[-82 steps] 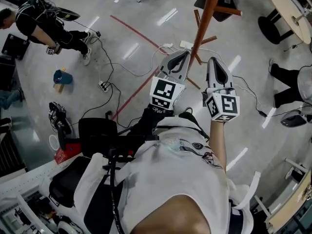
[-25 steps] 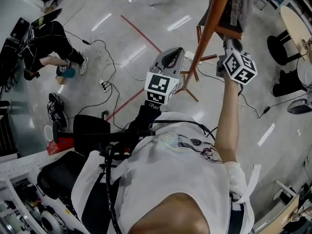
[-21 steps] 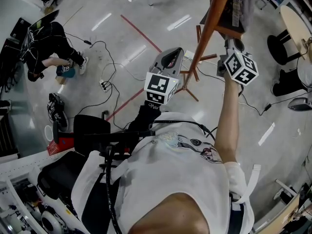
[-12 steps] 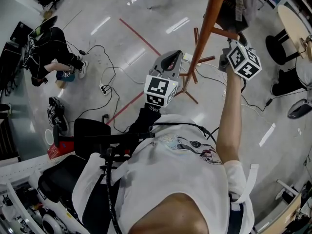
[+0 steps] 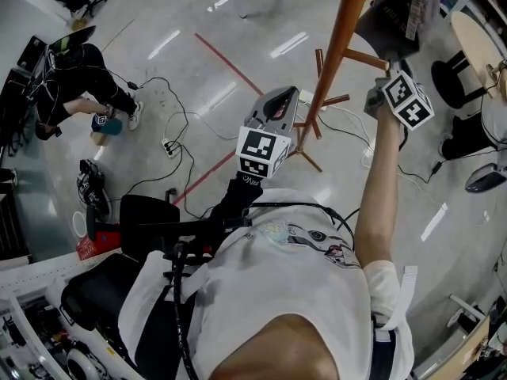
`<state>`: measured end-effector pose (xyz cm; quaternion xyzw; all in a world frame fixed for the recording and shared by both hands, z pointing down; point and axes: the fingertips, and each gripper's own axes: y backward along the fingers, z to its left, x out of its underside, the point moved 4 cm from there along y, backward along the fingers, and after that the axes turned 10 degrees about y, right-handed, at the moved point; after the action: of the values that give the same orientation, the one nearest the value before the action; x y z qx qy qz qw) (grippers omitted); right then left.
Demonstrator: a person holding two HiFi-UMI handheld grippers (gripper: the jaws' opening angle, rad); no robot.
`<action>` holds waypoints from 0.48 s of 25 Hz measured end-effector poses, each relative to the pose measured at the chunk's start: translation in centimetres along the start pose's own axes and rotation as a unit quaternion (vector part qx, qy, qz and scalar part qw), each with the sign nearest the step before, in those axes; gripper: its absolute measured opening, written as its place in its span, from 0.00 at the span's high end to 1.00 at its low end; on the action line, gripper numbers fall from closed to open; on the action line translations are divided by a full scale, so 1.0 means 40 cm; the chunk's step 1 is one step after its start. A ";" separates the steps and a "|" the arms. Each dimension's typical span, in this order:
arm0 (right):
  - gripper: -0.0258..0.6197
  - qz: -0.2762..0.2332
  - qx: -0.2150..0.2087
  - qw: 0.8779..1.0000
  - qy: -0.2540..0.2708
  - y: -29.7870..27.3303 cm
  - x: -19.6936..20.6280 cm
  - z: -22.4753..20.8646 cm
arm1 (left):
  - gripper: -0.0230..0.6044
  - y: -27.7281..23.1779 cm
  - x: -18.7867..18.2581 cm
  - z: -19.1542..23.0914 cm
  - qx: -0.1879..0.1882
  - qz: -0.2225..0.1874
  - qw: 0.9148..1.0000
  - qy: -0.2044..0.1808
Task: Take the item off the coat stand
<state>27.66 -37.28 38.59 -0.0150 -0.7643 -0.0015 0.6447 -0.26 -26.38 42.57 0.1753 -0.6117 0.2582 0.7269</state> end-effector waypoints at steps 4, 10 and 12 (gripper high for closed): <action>0.92 0.003 0.031 0.999 -0.013 0.075 0.061 -0.057 | 0.96 -0.001 0.004 0.004 0.001 0.000 1.000 0.001; 0.92 0.009 0.050 0.999 0.000 0.229 0.116 -0.070 | 0.96 0.007 -0.009 -0.008 0.014 -0.006 1.000 0.003; 0.92 0.006 0.051 0.999 0.009 0.281 0.119 -0.070 | 0.96 0.000 -0.013 -0.021 0.022 -0.006 1.000 0.001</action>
<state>29.90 -25.99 43.57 0.0136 -0.7578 0.0415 0.6511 0.34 -25.98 41.91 0.1949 -0.6039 0.2673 0.7252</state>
